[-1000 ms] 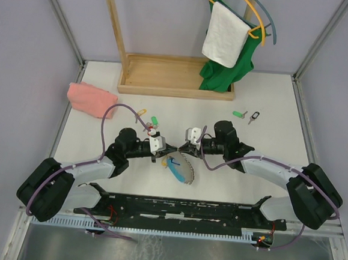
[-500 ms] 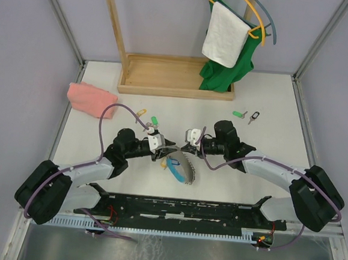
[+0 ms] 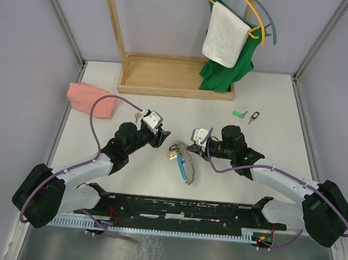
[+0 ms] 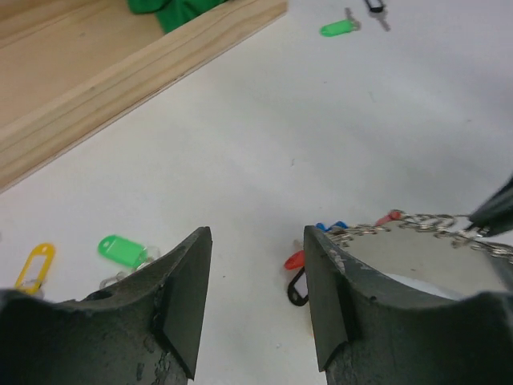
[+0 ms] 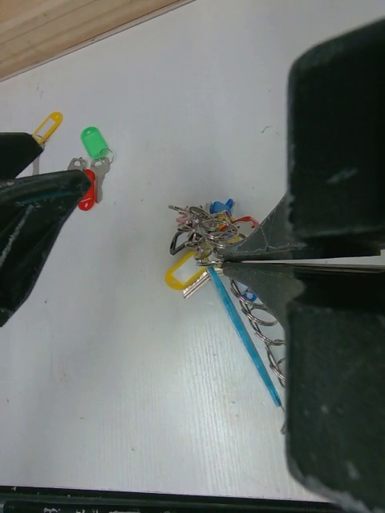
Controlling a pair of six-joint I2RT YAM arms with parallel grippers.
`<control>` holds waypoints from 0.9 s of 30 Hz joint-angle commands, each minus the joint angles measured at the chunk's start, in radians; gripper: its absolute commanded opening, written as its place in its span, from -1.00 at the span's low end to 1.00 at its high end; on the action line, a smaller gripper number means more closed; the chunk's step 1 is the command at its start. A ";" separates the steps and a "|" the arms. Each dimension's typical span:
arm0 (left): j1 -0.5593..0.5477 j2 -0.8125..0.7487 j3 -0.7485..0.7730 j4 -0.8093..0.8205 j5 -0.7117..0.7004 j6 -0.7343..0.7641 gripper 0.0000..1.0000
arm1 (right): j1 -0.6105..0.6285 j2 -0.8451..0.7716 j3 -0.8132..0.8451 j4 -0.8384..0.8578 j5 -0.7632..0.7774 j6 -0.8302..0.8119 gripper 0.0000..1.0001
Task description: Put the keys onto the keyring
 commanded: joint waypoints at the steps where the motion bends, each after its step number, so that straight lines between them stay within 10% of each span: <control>1: 0.009 -0.013 0.076 -0.120 -0.278 -0.139 0.15 | -0.001 -0.058 -0.043 0.095 0.019 0.064 -0.99; 14: 0.116 0.326 0.373 -0.463 -0.428 -0.325 0.31 | -0.001 -0.080 -0.093 0.185 0.010 0.085 -0.99; 27: 0.166 0.574 0.526 -0.548 -0.466 -0.351 -0.17 | 0.000 -0.063 -0.089 0.185 -0.018 0.074 -0.99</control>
